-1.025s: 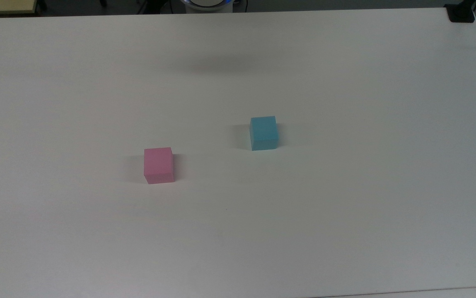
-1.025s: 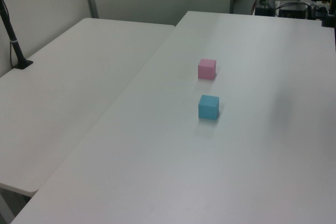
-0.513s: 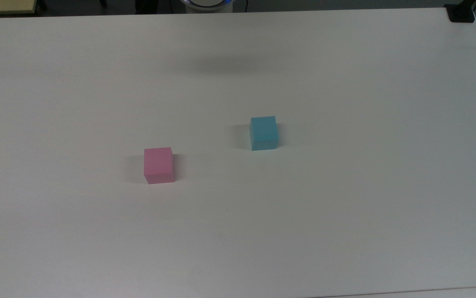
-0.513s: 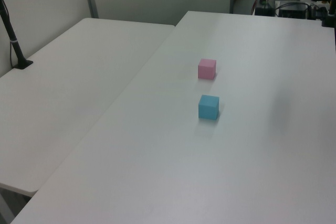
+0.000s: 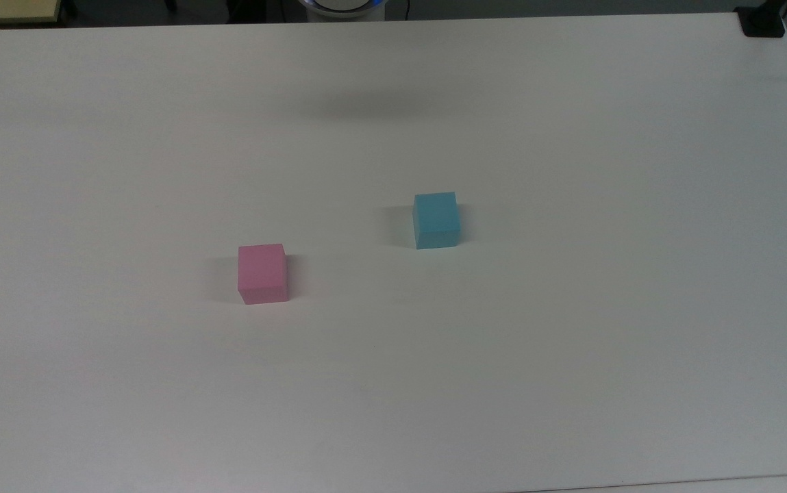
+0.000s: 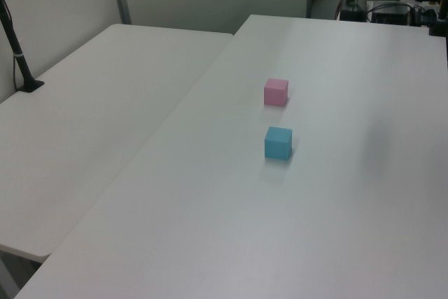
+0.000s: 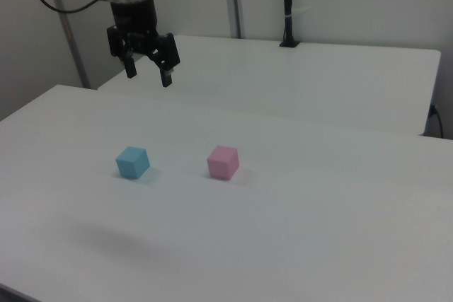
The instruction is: Put blue cube on pink cube
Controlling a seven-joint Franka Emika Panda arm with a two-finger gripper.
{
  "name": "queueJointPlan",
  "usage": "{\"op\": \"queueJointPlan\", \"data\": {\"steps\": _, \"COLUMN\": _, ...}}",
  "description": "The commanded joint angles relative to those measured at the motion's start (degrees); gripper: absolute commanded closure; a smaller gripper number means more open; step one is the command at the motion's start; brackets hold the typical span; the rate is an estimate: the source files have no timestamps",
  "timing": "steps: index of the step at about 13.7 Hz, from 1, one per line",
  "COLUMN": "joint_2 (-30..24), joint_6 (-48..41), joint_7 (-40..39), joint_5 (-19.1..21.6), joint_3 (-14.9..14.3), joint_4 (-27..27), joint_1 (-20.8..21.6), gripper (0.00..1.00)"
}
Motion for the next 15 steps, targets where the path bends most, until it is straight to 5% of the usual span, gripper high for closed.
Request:
{"op": "queueJointPlan", "data": {"steps": 1, "joint_2": -0.82, "joint_6": -0.89, "joint_7": -0.17, "joint_5": -0.76, "joint_3": -0.27, "joint_4": -0.54, "joint_1": 0.21, "gripper": 0.0}}
{"op": "queueJointPlan", "data": {"steps": 15, "joint_2": -0.74, "joint_6": -0.8, "joint_7": -4.57, "joint_5": -1.02, "joint_3": -0.36, "joint_4": -0.54, "joint_1": 0.12, "gripper": 0.0}}
